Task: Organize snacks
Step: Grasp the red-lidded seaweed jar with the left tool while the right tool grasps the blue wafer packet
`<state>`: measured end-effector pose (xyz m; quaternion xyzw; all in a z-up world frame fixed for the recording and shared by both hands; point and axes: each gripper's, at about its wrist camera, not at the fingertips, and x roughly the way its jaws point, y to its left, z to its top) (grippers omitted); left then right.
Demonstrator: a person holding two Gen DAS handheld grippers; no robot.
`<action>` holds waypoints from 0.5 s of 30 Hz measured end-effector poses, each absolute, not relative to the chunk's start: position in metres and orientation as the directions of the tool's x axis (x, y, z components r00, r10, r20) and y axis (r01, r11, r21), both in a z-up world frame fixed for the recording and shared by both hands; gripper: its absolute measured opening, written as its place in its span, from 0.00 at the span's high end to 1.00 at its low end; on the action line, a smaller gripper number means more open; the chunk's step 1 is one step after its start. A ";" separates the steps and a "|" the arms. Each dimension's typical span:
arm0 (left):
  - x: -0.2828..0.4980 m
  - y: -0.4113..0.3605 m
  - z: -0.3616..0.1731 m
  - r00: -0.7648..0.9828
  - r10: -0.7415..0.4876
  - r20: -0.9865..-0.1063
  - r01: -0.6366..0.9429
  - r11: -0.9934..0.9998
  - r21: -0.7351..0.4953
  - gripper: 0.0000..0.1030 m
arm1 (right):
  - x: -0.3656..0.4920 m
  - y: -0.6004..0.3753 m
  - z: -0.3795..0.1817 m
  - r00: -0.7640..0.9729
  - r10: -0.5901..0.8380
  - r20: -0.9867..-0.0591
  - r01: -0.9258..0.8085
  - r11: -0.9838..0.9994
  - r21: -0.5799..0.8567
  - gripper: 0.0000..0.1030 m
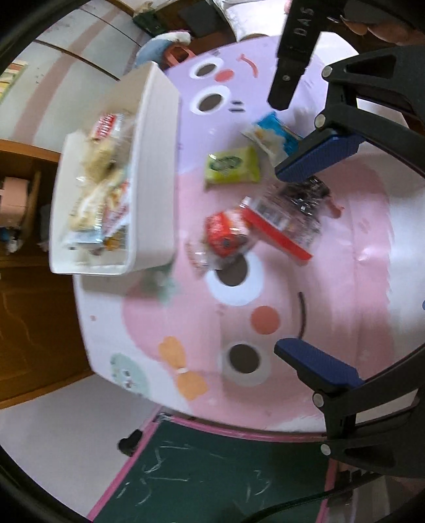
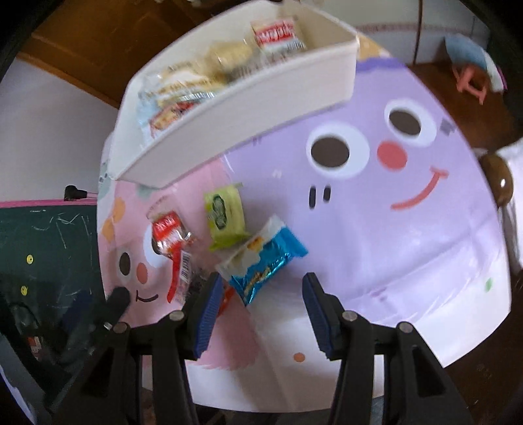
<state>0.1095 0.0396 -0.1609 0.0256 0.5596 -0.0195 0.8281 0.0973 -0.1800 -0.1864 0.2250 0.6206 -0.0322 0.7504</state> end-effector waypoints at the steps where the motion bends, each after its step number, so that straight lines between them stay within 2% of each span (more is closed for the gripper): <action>1: 0.108 0.040 -0.165 0.367 0.000 -0.930 0.057 0.998 0.023 0.07 | 0.098 -0.178 -0.193 0.213 0.235 -0.948 0.336 0.894 0.297 0.51; 15: 0.097 0.052 -0.181 0.302 -0.028 -0.953 -0.018 0.999 -0.035 0.07 | 0.129 -0.164 -0.244 0.109 0.304 -0.946 0.455 0.831 0.320 0.49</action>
